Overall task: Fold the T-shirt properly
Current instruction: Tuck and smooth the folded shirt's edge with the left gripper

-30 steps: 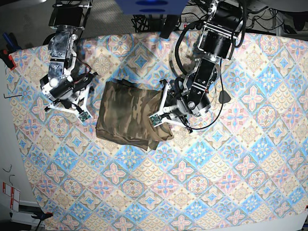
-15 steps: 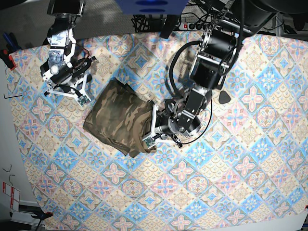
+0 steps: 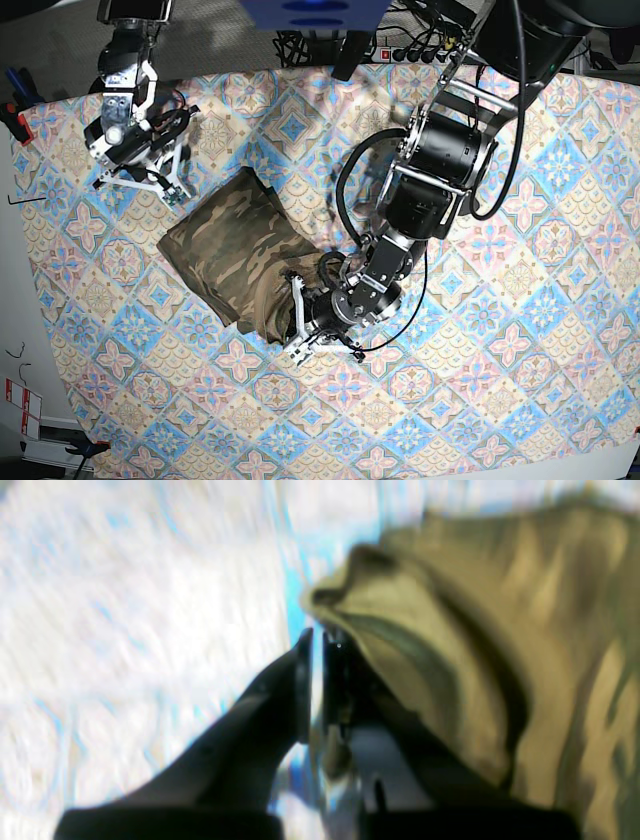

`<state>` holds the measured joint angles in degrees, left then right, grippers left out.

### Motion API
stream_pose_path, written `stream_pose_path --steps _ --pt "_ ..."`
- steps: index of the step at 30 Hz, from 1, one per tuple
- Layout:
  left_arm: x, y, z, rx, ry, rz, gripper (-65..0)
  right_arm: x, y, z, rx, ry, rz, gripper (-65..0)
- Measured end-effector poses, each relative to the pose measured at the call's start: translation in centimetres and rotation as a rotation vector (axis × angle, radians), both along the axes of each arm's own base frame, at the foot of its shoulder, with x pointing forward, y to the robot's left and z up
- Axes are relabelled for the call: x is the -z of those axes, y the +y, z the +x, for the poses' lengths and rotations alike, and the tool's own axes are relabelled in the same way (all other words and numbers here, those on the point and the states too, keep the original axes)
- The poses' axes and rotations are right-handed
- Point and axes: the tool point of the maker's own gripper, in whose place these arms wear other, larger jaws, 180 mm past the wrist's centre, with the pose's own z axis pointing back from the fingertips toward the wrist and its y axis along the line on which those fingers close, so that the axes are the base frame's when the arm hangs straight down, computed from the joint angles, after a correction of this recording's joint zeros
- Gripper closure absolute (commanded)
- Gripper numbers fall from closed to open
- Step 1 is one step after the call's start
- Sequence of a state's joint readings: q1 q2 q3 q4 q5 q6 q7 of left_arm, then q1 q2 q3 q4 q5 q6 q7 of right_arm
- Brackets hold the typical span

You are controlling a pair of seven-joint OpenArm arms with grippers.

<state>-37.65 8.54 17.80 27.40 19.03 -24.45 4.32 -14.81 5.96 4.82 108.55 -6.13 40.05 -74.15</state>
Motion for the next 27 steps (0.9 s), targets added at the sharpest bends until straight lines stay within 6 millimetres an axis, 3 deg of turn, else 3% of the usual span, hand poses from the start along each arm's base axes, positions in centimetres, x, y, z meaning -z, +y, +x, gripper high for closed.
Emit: stream_pose_path --steps 5,9,11,12,14,16,20,22,24,27 --pt "0.8 0.1 -0.3 0.004 0.019 -0.037 0.0 0.0 -0.1 0.0 0.002 -0.001 -0.001 -2.9" --pt "-1.6 -0.6 0.2 -0.005 -0.072 -0.09 0.0 -0.2 -0.1 0.3 0.005 -0.009 -0.002 -2.9" --pt "-2.5 -1.6 -0.8 0.0 -0.108 -0.127 0.0 -0.2 -0.3 0.3 0.006 -0.009 -0.005 -2.9" --pt "-2.0 -1.7 -1.8 0.0 -0.095 -0.109 0.0 -0.2 -0.3 0.3 0.008 -0.007 -0.006 -2.9" --pt "-0.8 -1.1 -4.2 0.008 -0.062 -0.042 0.0 -0.2 -0.2 0.3 0.003 -0.007 -0.004 -2.9" --pt "-0.8 0.0 -5.8 -0.015 -0.065 -0.01 0.0 -0.2 -0.1 0.4 0.003 -0.009 -0.003 -2.9" --pt "-2.8 2.1 -7.1 -0.08 -0.153 -0.024 0.0 -0.6 -0.2 1.2 0.005 -0.027 -0.004 -2.9" --pt "-2.0 3.1 -8.0 -0.126 -0.153 -0.008 0.0 -0.8 -0.2 1.6 0.004 -0.041 -0.001 -2.9" --pt "0.1 4.2 -9.2 -0.149 -0.128 0.068 0.0 -0.7 -0.2 1.4 0.005 -0.035 -0.003 -2.9" --pt "1.1 5.1 -9.7 -0.167 -0.141 0.131 0.0 -0.5 -0.3 1.0 0.006 -0.023 -0.006 -2.9"
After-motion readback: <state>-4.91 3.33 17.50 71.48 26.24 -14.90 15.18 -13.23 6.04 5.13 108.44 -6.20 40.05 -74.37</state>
